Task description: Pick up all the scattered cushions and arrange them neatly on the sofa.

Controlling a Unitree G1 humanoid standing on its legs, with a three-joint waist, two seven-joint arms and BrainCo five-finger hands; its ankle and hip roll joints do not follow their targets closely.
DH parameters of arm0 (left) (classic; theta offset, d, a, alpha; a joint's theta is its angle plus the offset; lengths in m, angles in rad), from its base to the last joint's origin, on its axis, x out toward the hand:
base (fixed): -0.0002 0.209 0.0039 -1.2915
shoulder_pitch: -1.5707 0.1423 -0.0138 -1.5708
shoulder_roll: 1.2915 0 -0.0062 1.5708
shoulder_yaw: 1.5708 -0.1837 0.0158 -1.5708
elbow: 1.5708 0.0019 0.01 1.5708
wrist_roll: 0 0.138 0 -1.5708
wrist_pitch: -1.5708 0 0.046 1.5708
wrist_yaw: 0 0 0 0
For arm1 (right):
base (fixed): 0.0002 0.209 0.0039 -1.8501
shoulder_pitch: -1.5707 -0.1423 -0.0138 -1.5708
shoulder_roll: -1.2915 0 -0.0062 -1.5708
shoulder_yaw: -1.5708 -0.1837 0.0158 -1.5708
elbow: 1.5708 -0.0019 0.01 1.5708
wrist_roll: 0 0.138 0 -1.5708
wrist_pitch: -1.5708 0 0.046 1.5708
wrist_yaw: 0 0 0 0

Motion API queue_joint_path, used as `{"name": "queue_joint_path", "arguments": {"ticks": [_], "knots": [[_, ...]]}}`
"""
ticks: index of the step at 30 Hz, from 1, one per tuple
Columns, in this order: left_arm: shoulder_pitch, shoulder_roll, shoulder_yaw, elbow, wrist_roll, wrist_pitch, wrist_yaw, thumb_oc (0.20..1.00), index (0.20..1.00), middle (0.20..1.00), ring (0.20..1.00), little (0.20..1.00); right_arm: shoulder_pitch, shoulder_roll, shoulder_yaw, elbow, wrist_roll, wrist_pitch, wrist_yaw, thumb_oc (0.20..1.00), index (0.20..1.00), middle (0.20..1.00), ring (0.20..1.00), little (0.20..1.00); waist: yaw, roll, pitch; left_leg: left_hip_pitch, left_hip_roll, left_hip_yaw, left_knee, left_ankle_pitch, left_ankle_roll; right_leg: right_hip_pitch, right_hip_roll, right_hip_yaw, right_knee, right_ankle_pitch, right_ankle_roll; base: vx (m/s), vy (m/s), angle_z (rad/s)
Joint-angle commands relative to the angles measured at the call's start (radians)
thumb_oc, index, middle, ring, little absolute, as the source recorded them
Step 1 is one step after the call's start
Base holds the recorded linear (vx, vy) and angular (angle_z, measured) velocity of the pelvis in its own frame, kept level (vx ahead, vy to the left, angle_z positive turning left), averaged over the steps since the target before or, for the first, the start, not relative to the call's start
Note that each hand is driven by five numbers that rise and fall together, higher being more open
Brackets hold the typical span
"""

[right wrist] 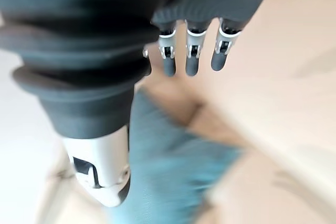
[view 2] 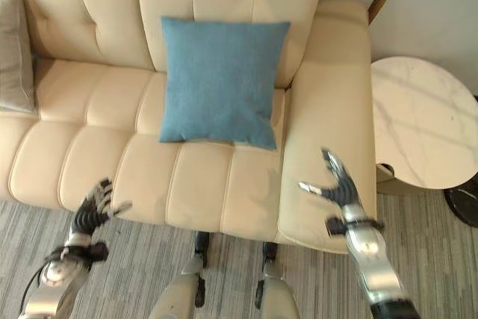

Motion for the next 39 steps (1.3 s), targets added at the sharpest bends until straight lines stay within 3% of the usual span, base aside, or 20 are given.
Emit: {"name": "queue_joint_path", "arguments": {"ticks": [1, 9, 14, 15, 18, 21, 22, 23, 24, 27, 29, 33, 34, 35, 39], "knots": [[-0.056, -0.021, 0.038, 0.085, 0.06, 0.011, -0.053, 1.0, 1.0, 1.0, 1.0, 1.0, -0.054, -0.003, 0.001, 0.104, -0.066, -0.014, 0.024, 1.0, 1.0, 1.0, 1.0, 1.0, -0.018, -0.03, -0.068, 0.103, 0.0, 0.026, -0.007, -0.121, -0.012, 0.053, -0.019, -0.009, -0.024, -0.062, 0.067, 0.01, 0.1, -0.2], [0.01, -0.071, 0.054, 0.206, 0.07, 0.047, -0.047, 1.0, 1.0, 1.0, 1.0, 1.0, -0.031, 0.051, -0.015, 0.344, -0.044, 0.042, 0.006, 1.0, 1.0, 1.0, 1.0, 1.0, -0.029, -0.045, -0.108, 0.227, -0.025, 0.056, -0.007, -0.163, 0.027, 0.133, -0.033, 0.025, -0.008, -0.058, 0.076, -0.02, 0.116, -0.2], [-0.01, -0.055, 0.045, 0.228, 0.071, 0.039, -0.028, 1.0, 1.0, 1.0, 1.0, 1.0, -0.055, 0.063, 0.012, 0.4, -0.03, 0.055, -0.002, 1.0, 1.0, 1.0, 1.0, 1.0, -0.025, -0.061, -0.085, 0.22, -0.049, 0.077, -0.007, -0.164, 0.044, 0.086, -0.044, 0.049, 0.013, -0.018, 0.097, -0.21, 0.108, -0.33], [-0.033, -0.034, 0.042, 0.227, 0.079, 0.036, -0.012, 1.0, 1.0, 1.0, 1.0, 1.0, -0.084, 0.069, 0.032, 0.421, -0.036, 0.056, -0.015, 1.0, 1.0, 1.0, 1.0, 1.0, -0.018, -0.059, -0.057, 0.195, -0.045, 0.09, -0.007, -0.144, 0.049, 0.035, -0.037, 0.042, 0.079, -0.022, 0.098, -0.37, 0.039, -0.76], [-0.055, -0.011, 0.026, 0.224, 0.111, 0.044, 0.0, 1.0, 1.0, 1.0, 1.0, 1.0, -0.099, 0.074, 0.061, 0.452, -0.029, 0.053, -0.024, 1.0, 1.0, 1.0, 1.0, 1.0, 0.003, -0.036, -0.038, 0.171, -0.023, 0.099, -0.007, -0.104, 0.056, 0.057, 0.006, 0.029, 0.275, -0.143, 0.063, -0.32, 0.038, -0.45], [-0.053, -0.028, 0.029, 0.236, 0.097, 0.05, 0.015, 1.0, 1.0, 1.0, 1.0, 1.0, -0.079, 0.088, 0.057, 0.462, -0.015, 0.047, -0.03, 1.0, 1.0, 1.0, 1.0, 1.0, 0.027, -0.026, -0.055, 0.131, -0.011, 0.079, -0.007, -0.068, 0.057, 0.108, 0.078, 0.093, 0.497, -0.214, 0.044, -0.21, -0.128, -0.03], [-0.046, -0.039, 0.032, 0.225, 0.088, 0.048, 0.017, 1.0, 1.0, 1.0, 1.0, 1.0, -0.074, 0.094, 0.054, 0.457, -0.011, 0.053, -0.031, 1.0, 1.0, 1.0, 1.0, 1.0, 0.04, -0.043, -0.054, 0.13, -0.02, 0.069, -0.007, -0.064, 0.052, 0.171, 0.075, 0.077, 0.413, -0.272, 0.021, -0.12, -0.185, 0.09], [-0.046, -0.039, 0.032, 0.224, 0.088, 0.049, 0.017, 1.0, 1.0, 1.0, 1.0, 1.0, -0.074, 0.094, 0.053, 0.457, -0.011, 0.053, -0.031, 1.0, 1.0, 1.0, 1.0, 1.0, 0.041, -0.04, -0.055, 0.128, -0.016, 0.068, -0.007, -0.063, 0.051, 0.172, 0.079, 0.077, 0.408, -0.267, 0.02, -0.1, -0.265, 0.2], [-0.06, -0.055, 0.026, 0.238, 0.078, 0.044, 0.026, 1.0, 1.0, 1.0, 1.0, 1.0, -0.088, 0.103, 0.055, 0.467, 0.019, 0.047, -0.04, 1.0, 1.0, 1.0, 1.0, 1.0, 0.057, -0.055, -0.064, 0.077, -0.016, 0.065, -0.006, -0.025, 0.027, 0.234, 0.109, 0.069, 0.26, -0.305, -0.008, -0.14, -0.247, 0.14], [-0.067, -0.071, 0.022, 0.226, 0.053, 0.038, 0.035, 1.0, 1.0, 1.0, 1.0, 1.0, -0.089, 0.092, 0.03, 0.453, 0.051, 0.039, -0.061, 1.0, 1.0, 1.0, 1.0, 1.0, 0.053, -0.049, -0.06, 0.019, 0.014, 0.072, 0.001, 0.017, -0.018, 0.246, 0.143, 0.055, 0.11, -0.277, -0.034, -0.19, -0.261, 0.22], [-0.078, -0.071, 0.011, 0.219, 0.054, 0.035, 0.038, 1.0, 1.0, 1.0, 1.0, 1.0, -0.097, 0.075, 0.026, 0.443, 0.055, 0.039, -0.077, 1.0, 1.0, 1.0, 1.0, 1.0, 0.05, -0.041, -0.038, -0.009, 0.026, 0.078, 0.018, 0.033, -0.037, 0.24, 0.141, 0.027, 0.083, -0.251, -0.035, -0.26, -0.142, 0.46], [-0.076, -0.072, 0.006, 0.219, 0.069, 0.036, 0.027, 1.0, 1.0, 1.0, 1.0, 1.0, -0.104, 0.055, 0.031, 0.417, 0.037, 0.042, -0.073, 1.0, 1.0, 1.0, 1.0, 1.0, 0.036, -0.064, -0.032, 0.002, 0.003, 0.071, 0.13, -0.067, -0.011, 0.219, 0.108, -0.002, 0.058, -0.204, -0.031, -0.2, -0.069, 0.27], [-0.067, -0.07, 0.005, 0.219, 0.08, 0.038, 0.01, 1.0, 1.0, 1.0, 1.0, 1.0, -0.099, 0.042, 0.033, 0.391, 0.027, 0.041, -0.063, 1.0, 1.0, 1.0, 1.0, 1.0, 0.024, -0.084, -0.034, 0.042, -0.011, 0.067, 0.211, -0.166, 0.006, 0.209, 0.089, -0.005, 0.044, -0.187, -0.031, -0.21, -0.076, 0.18], [-0.064, -0.07, 0.005, 0.22, 0.084, 0.04, 0.003, 1.0, 1.0, 1.0, 1.0, 1.0, -0.096, 0.038, 0.034, 0.385, 0.023, 0.039, -0.059, 1.0, 1.0, 1.0, 1.0, 1.0, 0.019, -0.087, -0.038, 0.072, -0.018, 0.059, 0.23, -0.201, 0.01, 0.207, 0.085, -0.006, 0.038, -0.18, -0.03, -0.17, -0.049, 0.12], [-0.048, -0.079, -0.009, 0.239, 0.102, 0.05, -0.009, 1.0, 1.0, 1.0, 1.0, 1.0, -0.087, 0.026, 0.026, 0.39, 0.009, 0.04, -0.052, 1.0, 1.0, 1.0, 1.0, 1.0, -0.004, -0.065, -0.074, 0.168, -0.009, 0.064, 0.159, -0.205, 0.01, 0.212, 0.101, -0.026, 0.022, -0.176, -0.026, 0.0, 0.032, 0.11]]}}
